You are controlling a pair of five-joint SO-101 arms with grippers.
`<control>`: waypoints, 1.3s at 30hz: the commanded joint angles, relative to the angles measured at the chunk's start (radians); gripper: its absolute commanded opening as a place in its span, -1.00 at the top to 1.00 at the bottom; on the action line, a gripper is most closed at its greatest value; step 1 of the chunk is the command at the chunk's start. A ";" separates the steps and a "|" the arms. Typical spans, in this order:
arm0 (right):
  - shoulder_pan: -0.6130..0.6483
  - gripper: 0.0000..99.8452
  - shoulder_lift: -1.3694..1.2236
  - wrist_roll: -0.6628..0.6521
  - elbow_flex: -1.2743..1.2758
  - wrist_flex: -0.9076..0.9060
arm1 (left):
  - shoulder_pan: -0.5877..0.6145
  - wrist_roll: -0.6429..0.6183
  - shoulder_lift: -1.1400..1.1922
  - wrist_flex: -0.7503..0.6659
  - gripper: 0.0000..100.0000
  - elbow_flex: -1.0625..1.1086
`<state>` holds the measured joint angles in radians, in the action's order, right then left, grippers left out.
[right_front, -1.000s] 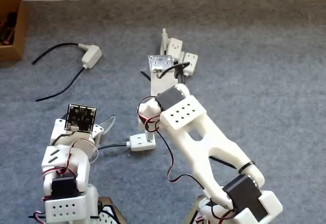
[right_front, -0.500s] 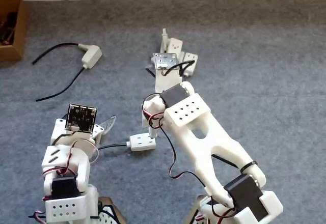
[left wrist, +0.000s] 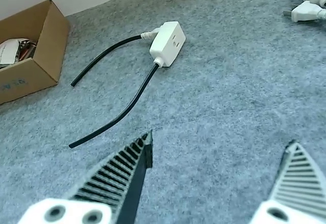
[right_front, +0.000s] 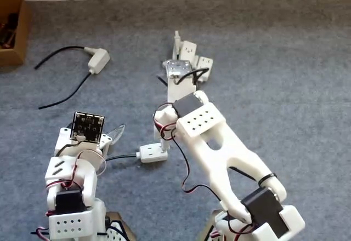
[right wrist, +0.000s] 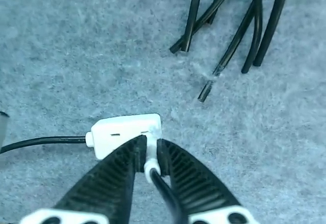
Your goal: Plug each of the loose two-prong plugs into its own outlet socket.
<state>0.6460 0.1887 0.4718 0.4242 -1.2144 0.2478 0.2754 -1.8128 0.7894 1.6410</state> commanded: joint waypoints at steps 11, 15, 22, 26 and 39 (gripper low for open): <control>-0.015 0.99 0.005 -0.008 0.022 0.030 | -0.013 -0.008 -0.010 -0.014 0.26 -0.002; -0.013 0.99 0.005 -0.012 0.024 0.064 | -0.013 -0.008 -0.010 -0.014 0.26 -0.002; -0.016 0.99 0.005 -0.012 0.028 0.093 | -0.013 -0.008 -0.010 -0.014 0.26 -0.002; -0.015 0.99 0.005 -0.012 0.030 0.090 | -0.013 -0.008 -0.010 -0.014 0.26 -0.002; 0.061 0.99 -0.262 -0.011 0.031 0.128 | -0.013 -0.008 -0.010 -0.014 0.26 -0.002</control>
<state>0.6767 0.0000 0.4718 0.4733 -1.0978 0.2463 0.2754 -1.8128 0.7894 1.6410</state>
